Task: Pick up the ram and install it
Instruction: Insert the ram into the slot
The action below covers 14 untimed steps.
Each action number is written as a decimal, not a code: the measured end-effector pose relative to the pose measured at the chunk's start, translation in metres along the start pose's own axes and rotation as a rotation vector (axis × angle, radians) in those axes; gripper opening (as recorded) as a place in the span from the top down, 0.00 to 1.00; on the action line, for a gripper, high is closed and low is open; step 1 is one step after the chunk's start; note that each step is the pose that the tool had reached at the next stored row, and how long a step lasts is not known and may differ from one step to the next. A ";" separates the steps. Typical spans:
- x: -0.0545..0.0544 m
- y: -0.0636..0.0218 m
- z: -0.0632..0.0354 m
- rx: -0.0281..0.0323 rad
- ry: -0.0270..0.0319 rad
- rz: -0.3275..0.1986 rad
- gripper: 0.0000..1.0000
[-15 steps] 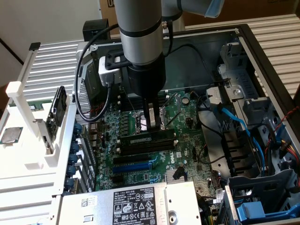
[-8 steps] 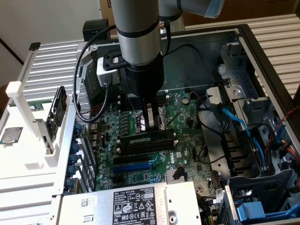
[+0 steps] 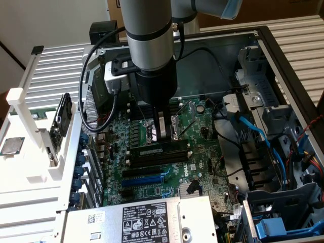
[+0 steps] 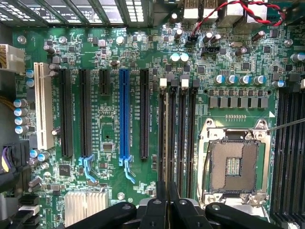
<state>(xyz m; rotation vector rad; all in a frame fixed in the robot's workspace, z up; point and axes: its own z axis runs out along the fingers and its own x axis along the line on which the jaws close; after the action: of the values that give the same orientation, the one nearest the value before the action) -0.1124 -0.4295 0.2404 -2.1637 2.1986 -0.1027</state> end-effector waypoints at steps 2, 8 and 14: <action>0.000 0.0000 0.0000 -0.0001 0.0003 0.003 0.88; 0.000 0.0000 0.0000 -0.0107 0.0007 0.006 0.88; 0.000 0.0000 0.0000 -0.0171 0.0009 0.009 0.88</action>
<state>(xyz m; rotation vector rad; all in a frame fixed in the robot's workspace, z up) -0.1124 -0.4295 0.2403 -2.1626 2.2176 -0.0849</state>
